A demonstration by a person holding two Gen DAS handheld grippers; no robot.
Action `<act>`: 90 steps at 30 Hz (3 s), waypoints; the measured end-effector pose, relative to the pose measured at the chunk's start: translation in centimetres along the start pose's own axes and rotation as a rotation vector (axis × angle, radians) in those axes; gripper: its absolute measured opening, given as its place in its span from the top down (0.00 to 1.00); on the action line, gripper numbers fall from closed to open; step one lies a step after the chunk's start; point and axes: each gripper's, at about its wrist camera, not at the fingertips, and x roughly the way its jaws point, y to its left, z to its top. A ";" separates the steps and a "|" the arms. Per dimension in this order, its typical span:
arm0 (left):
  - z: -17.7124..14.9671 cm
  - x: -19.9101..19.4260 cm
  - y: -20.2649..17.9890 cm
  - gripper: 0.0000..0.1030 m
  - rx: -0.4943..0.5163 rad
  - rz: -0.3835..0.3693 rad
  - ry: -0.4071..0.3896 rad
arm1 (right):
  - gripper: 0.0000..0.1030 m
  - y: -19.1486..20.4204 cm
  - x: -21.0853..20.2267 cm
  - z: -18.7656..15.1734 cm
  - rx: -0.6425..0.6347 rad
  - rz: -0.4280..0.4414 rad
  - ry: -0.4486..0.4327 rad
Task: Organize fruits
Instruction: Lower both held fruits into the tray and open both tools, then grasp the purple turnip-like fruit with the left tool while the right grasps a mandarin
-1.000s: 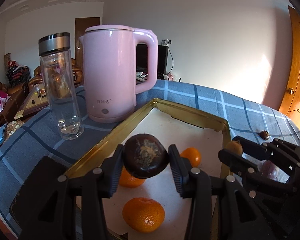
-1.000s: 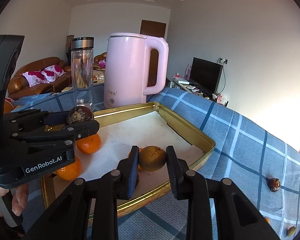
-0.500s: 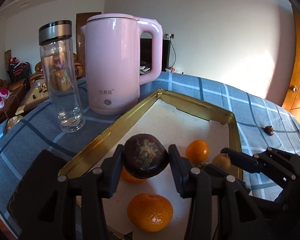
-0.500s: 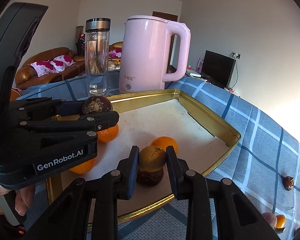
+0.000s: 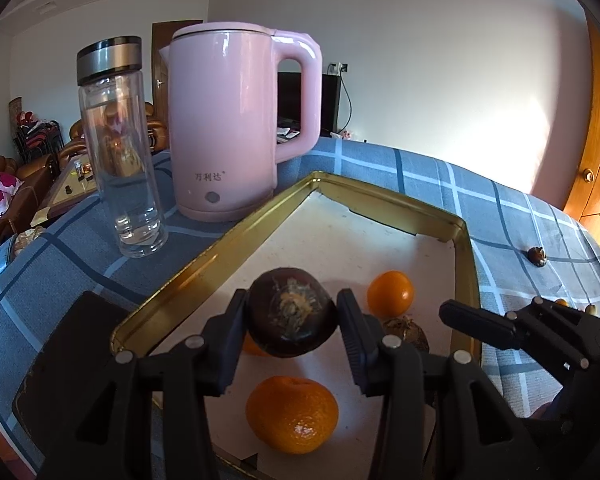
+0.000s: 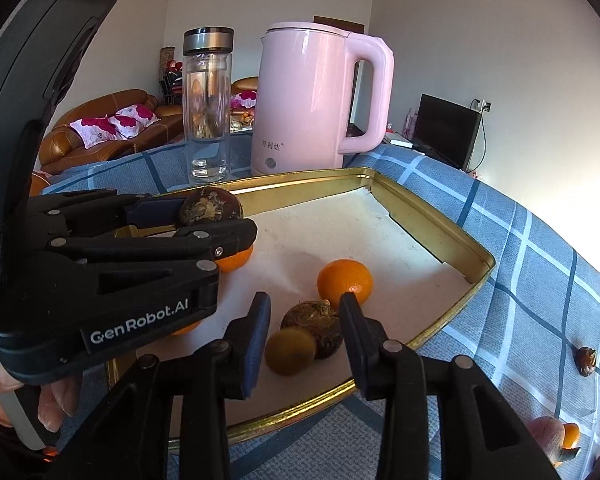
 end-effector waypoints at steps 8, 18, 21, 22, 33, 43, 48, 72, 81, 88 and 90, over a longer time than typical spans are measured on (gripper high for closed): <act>0.7 -2.6 -0.9 0.30 0.008 0.010 -0.063 | 0.47 -1.2 -1.9 -0.4 0.025 -0.037 -0.031; 1.1 -5.4 -5.9 0.22 0.086 -0.057 -0.102 | 0.44 -4.5 -6.9 -1.4 0.065 -0.131 -0.084; 0.9 -5.7 -8.3 0.21 0.132 -0.079 -0.105 | 0.43 -6.1 -8.6 -2.2 0.087 -0.171 -0.102; 0.8 -5.8 -9.1 0.21 0.149 -0.085 -0.106 | 0.43 -6.7 -9.1 -2.5 0.097 -0.185 -0.104; 0.6 -5.6 -15.7 0.17 0.235 -0.136 -0.086 | 0.41 -14.0 -12.5 -6.4 0.244 -0.326 -0.093; -1.4 -2.2 -20.7 0.17 0.297 -0.181 -0.041 | 0.41 -19.9 -11.8 -9.4 0.412 -0.424 -0.017; -2.5 -1.4 -22.6 0.17 0.340 -0.217 -0.008 | 0.41 -20.8 -10.8 -10.5 0.439 -0.440 0.027; -3.0 2.7 -23.3 0.49 0.357 -0.315 0.168 | 0.41 -20.6 -10.2 -10.3 0.459 -0.361 0.022; -2.2 3.7 -20.7 0.49 0.281 -0.301 0.180 | 0.41 -19.8 -7.6 -9.6 0.430 -0.301 0.117; -2.2 3.9 -20.6 0.49 0.275 -0.299 0.190 | 0.62 -20.2 -6.1 -9.9 0.441 -0.251 0.187; -2.2 3.8 -20.7 0.49 0.277 -0.296 0.188 | 0.62 -20.3 -5.9 -10.0 0.447 -0.240 0.193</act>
